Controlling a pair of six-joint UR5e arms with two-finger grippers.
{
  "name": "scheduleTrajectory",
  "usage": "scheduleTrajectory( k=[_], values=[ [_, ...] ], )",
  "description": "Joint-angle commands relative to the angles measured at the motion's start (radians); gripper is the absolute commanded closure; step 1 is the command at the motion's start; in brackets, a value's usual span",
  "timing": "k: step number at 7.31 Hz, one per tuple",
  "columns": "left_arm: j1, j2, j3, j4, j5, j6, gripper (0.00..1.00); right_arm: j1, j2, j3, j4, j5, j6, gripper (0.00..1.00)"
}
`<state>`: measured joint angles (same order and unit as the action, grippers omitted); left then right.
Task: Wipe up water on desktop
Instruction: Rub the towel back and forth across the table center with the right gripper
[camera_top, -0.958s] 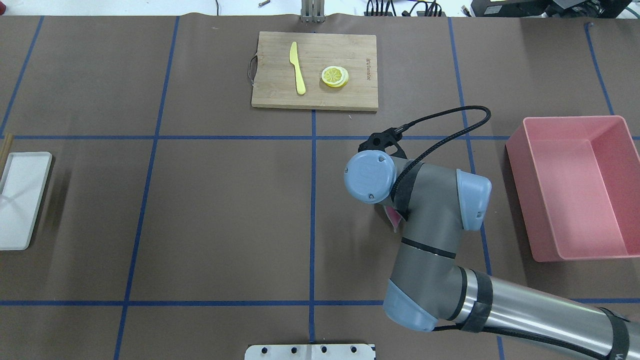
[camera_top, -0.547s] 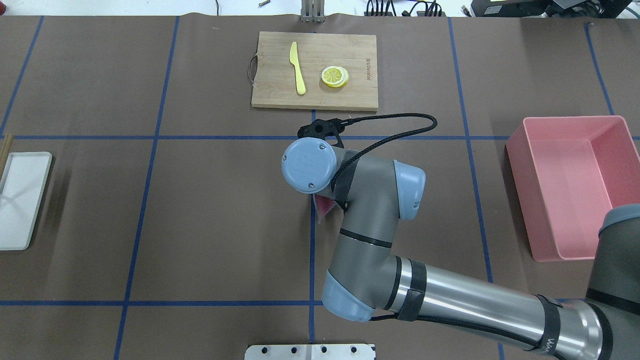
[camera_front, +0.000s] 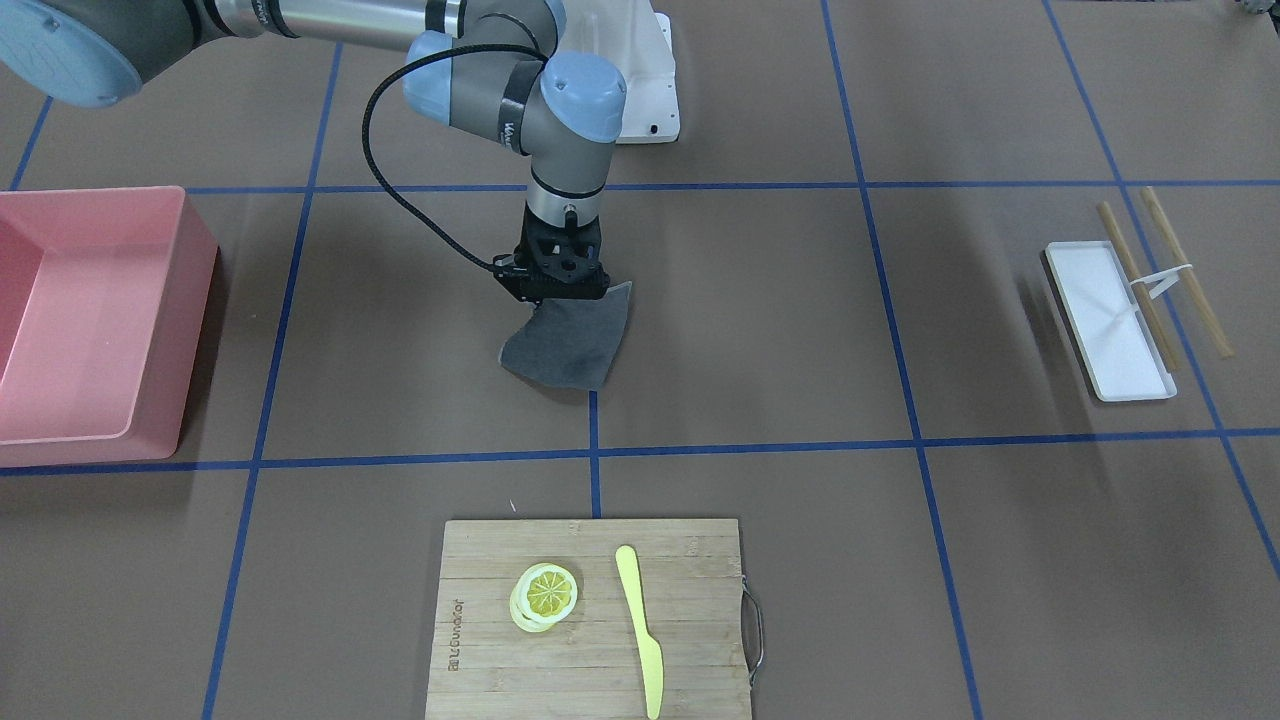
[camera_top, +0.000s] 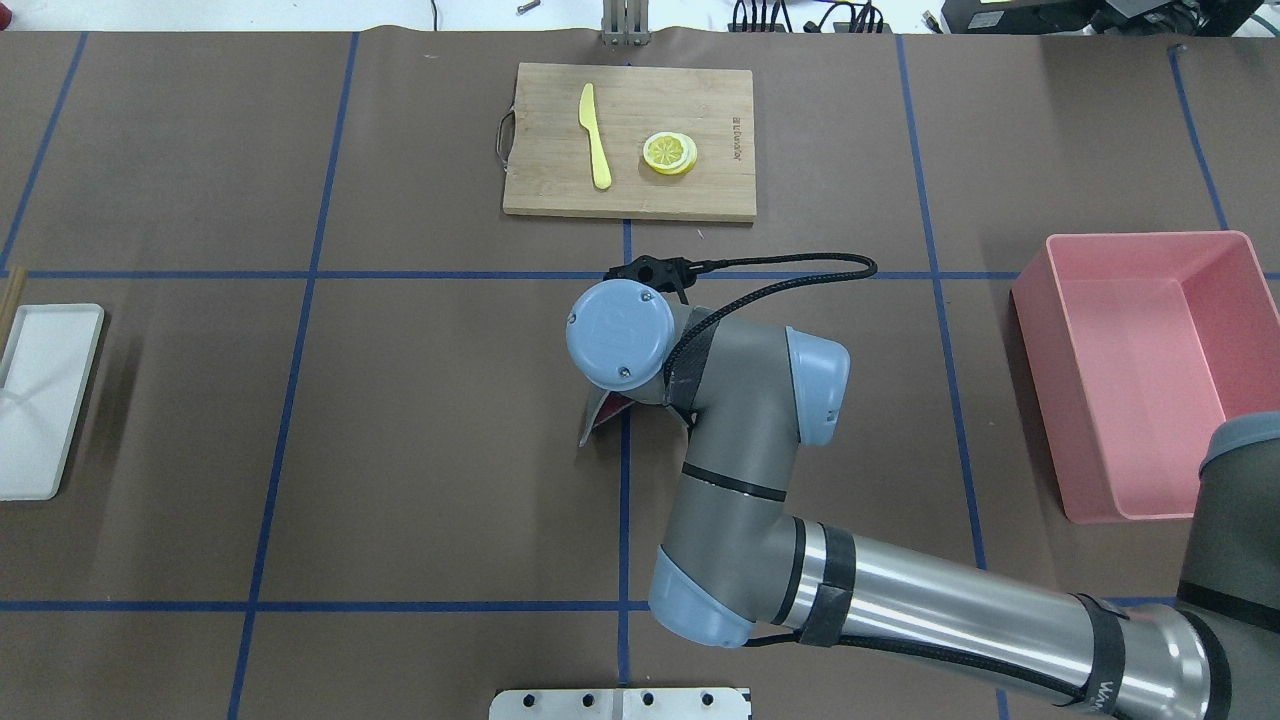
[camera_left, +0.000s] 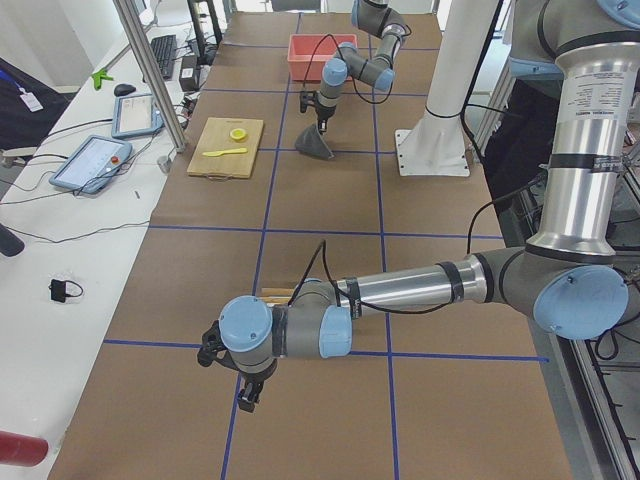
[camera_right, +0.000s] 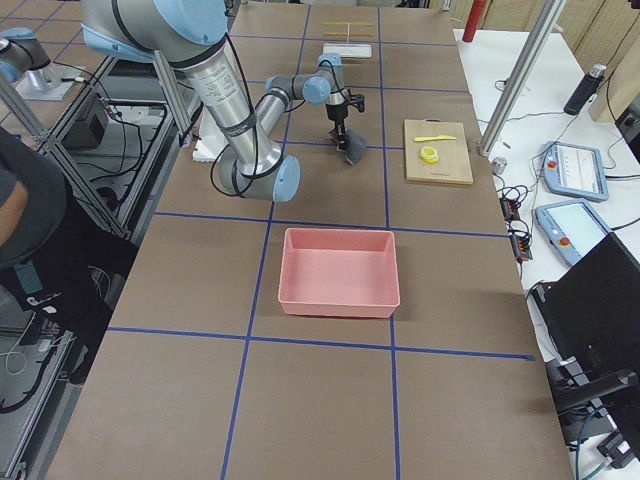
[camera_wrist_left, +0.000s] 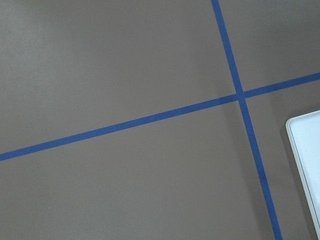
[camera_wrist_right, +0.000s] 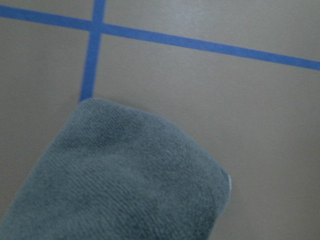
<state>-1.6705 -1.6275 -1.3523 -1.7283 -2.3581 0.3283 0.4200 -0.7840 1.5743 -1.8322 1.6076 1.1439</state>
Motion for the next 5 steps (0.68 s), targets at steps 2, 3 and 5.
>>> scheduleTrajectory(
  k=[2, 3, 5],
  values=[
    [0.000, 0.000, -0.001, 0.001, 0.000, 0.000, 0.01, 0.049, -0.174, 0.205, -0.345, -0.012, -0.198, 1.00],
    [0.000, 0.002, -0.001, 0.000, 0.000, 0.000, 0.01, 0.051, -0.185, 0.208, -0.461, -0.072, -0.214, 1.00],
    [0.000, 0.002, -0.001, 0.000, 0.000, 0.000, 0.01, 0.069, -0.182, 0.234, -0.594, -0.109, -0.262, 1.00]
  ],
)
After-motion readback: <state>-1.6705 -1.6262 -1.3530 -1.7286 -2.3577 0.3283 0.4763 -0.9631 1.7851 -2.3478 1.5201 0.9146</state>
